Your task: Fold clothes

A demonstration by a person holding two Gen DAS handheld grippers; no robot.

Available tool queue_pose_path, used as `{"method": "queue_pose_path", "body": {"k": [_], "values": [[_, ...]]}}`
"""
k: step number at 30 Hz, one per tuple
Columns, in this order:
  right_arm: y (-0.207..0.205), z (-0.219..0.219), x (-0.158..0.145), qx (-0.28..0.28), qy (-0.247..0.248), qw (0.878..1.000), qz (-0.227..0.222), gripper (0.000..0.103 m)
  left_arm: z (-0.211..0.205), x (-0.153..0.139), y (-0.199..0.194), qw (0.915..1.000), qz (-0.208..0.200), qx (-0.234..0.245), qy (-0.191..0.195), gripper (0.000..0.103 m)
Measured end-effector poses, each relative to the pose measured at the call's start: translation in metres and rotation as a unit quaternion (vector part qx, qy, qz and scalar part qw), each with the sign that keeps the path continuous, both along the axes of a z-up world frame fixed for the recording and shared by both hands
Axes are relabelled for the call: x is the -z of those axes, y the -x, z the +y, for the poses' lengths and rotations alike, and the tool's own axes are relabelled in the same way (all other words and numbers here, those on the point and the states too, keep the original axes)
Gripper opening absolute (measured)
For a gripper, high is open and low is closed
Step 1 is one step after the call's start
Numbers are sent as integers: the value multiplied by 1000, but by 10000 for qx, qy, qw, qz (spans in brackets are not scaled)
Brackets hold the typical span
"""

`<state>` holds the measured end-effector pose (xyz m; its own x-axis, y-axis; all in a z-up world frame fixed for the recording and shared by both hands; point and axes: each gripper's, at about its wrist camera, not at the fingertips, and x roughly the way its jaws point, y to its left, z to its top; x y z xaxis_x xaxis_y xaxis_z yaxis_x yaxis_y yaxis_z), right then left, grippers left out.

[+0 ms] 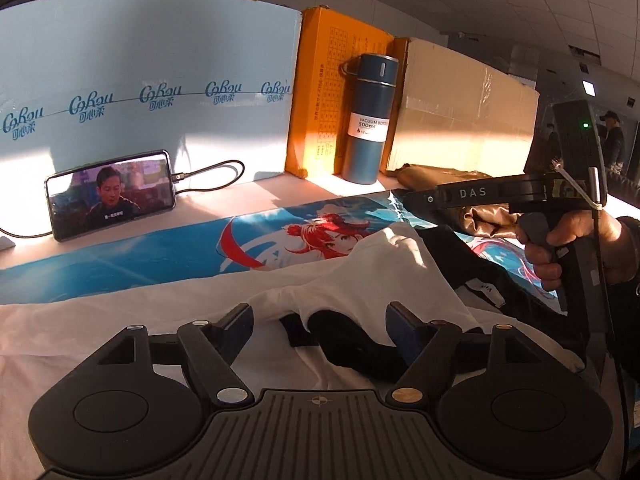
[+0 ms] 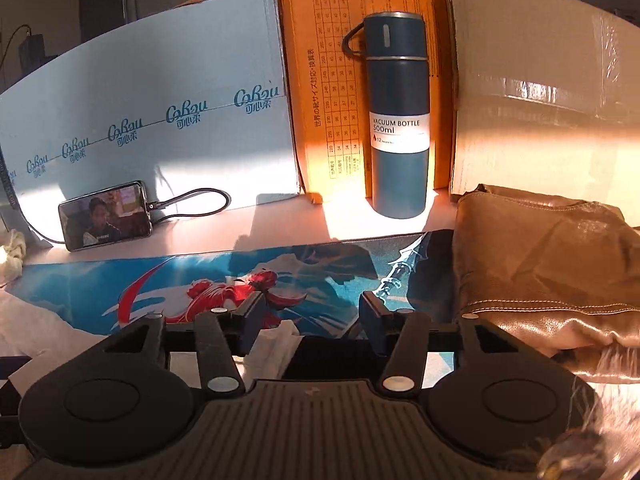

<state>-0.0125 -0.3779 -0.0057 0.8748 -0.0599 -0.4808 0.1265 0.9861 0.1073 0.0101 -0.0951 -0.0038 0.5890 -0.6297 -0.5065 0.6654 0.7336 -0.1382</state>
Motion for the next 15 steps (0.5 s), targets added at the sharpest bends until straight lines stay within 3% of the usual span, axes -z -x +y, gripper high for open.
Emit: {"method": "queue_pose_path", "body": {"k": [5, 7, 11, 15], "values": [[32, 22, -4, -832, -61, 9963, -190, 76, 26, -6, 0, 9988, -68, -463, 160, 76], [36, 37, 3, -1116, 274, 9934, -57, 86, 45, -7, 2, 9968, -81, -744, 282, 77], [30, 64, 27, -1183, 1222, 9847, 392, 87, 91, -9, 9, 9881, -123, -1435, 545, 81], [44, 70, 17, -910, 1289, 9875, -23, 87, 141, -14, 26, 9748, -359, -2059, 776, 82]]}}
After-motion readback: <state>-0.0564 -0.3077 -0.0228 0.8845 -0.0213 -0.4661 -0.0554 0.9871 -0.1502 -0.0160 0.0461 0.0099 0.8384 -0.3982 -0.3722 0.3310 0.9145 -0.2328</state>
